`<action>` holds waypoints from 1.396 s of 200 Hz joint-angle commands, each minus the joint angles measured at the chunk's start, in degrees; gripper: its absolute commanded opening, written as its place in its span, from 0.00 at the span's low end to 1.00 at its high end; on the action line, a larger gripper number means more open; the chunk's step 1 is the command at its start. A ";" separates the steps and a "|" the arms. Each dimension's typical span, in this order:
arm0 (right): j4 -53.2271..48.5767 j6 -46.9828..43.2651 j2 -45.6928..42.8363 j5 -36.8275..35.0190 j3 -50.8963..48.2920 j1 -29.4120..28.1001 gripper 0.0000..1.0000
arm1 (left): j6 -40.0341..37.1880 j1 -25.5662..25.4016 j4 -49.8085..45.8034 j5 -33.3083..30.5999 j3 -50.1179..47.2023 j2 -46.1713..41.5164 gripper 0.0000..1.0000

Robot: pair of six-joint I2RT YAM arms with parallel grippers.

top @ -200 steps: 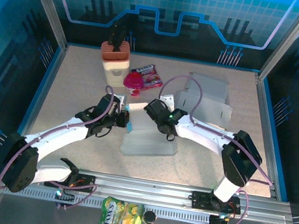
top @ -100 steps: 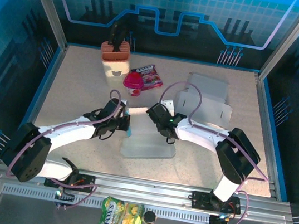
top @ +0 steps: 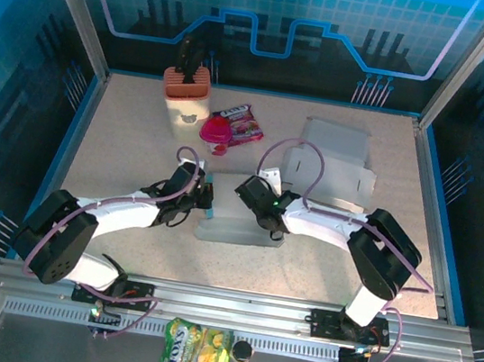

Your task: Fold the paper box

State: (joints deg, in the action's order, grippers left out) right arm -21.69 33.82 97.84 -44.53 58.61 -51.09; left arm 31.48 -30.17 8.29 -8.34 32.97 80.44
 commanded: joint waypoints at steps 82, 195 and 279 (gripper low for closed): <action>4.00 1.64 -6.13 -6.07 -2.55 -5.02 0.00 | 2.62 -1.09 -2.07 3.74 -4.37 -5.89 0.15; 3.89 1.85 -7.51 -7.54 -2.82 -5.95 0.00 | 2.99 -2.02 -2.34 2.56 -3.86 -4.12 0.15; 4.00 2.48 -7.92 -9.42 -3.25 -7.14 0.00 | 5.74 -6.74 -13.66 -12.75 0.50 -0.99 0.06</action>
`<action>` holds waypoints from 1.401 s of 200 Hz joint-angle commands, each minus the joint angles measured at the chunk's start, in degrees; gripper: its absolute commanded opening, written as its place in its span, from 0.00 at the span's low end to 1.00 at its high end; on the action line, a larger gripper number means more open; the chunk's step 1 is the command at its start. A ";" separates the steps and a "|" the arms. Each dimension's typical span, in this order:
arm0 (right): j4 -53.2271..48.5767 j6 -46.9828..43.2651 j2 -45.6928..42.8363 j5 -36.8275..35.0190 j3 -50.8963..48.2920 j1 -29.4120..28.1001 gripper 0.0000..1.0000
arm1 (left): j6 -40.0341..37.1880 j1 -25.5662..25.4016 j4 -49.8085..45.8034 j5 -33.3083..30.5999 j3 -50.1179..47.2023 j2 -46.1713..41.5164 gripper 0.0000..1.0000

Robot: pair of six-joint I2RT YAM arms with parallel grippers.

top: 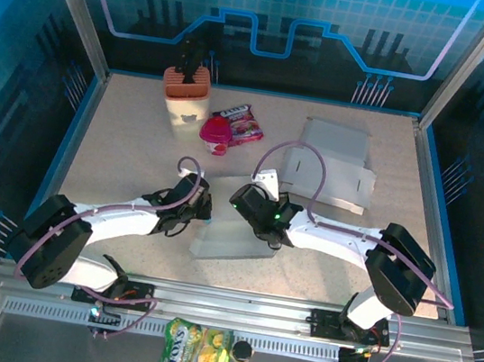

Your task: Fold the paper box

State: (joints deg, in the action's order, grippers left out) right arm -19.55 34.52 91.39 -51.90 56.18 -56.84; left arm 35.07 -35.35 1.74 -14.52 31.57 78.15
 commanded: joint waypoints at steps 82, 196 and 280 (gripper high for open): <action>2.99 2.30 -1.92 -3.93 -2.17 -2.75 0.00 | 16.69 -7.21 -27.00 -22.21 12.34 8.49 0.00; 2.13 3.33 -0.37 -3.20 -1.72 -2.58 0.00 | 18.44 -9.36 -29.86 -23.45 16.15 11.19 0.00; 2.15 3.09 -0.60 -3.12 -2.06 -2.40 0.00 | 12.70 -9.36 -21.74 -21.29 12.05 5.85 0.12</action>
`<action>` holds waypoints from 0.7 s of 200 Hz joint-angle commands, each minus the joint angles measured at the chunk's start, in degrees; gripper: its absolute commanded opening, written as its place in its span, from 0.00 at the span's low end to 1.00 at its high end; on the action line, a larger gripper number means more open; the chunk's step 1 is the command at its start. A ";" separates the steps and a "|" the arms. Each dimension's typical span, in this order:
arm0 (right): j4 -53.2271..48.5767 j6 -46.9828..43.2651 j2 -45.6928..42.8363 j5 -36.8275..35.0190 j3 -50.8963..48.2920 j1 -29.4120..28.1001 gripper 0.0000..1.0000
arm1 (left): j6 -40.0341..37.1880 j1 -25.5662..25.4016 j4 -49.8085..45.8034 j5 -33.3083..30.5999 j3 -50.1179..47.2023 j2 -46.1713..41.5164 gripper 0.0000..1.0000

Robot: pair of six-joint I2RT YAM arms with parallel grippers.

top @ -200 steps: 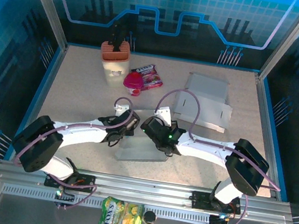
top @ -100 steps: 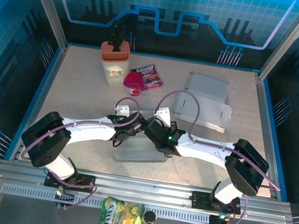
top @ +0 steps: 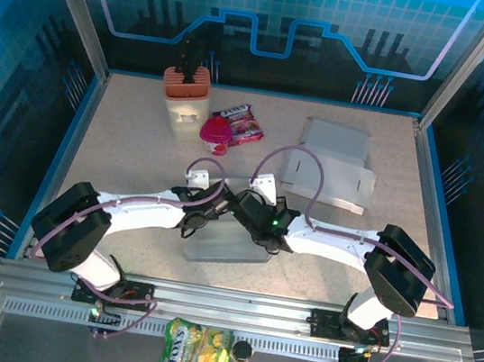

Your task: Fold the paper box

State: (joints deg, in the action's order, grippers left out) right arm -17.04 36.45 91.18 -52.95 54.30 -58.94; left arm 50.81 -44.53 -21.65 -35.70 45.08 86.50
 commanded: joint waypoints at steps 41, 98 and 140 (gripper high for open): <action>-1.79 1.69 0.83 -1.38 0.81 0.79 0.00 | -3.41 -0.13 2.49 0.90 -1.77 -3.11 0.12; -13.19 8.29 5.11 -3.21 5.96 2.29 0.00 | -3.59 -0.18 4.59 3.08 -2.03 -3.05 0.09; -32.20 20.20 13.48 -7.61 16.06 1.77 0.00 | -3.87 -0.03 6.14 4.41 -2.52 -3.37 0.09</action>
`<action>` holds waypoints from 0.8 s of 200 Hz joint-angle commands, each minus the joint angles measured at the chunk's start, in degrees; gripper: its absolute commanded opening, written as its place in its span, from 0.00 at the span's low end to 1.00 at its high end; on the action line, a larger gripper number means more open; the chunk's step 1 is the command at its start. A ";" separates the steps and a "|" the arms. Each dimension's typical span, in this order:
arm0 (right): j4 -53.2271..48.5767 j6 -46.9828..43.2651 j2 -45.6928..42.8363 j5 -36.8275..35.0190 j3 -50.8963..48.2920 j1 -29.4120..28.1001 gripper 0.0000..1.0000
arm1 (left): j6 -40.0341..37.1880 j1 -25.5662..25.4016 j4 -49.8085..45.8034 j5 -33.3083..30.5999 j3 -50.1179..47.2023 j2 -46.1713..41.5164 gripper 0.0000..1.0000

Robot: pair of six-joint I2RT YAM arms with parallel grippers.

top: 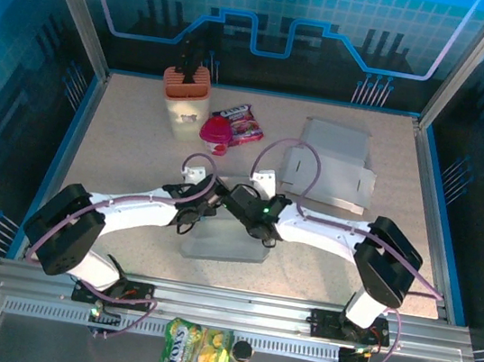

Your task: Fold the paper box

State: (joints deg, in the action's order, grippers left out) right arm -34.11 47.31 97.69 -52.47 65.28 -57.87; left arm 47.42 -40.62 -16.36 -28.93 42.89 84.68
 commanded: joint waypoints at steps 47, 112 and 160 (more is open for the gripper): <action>-6.12 3.79 4.18 -5.07 1.24 0.42 0.00 | -0.50 -3.62 2.64 -1.08 -1.98 -2.50 0.13; 1.52 -0.87 -0.22 -3.48 -3.23 0.69 0.00 | -3.58 -2.58 4.73 -0.18 -3.76 -7.34 0.41; 1.06 0.23 -0.11 -3.43 -3.48 0.61 0.00 | -5.99 -1.01 6.84 3.07 -5.28 -9.09 0.46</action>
State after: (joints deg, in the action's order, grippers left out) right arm -33.28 47.29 98.56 -54.68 62.54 -57.32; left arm 43.24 -42.61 -10.11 -27.94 38.61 76.01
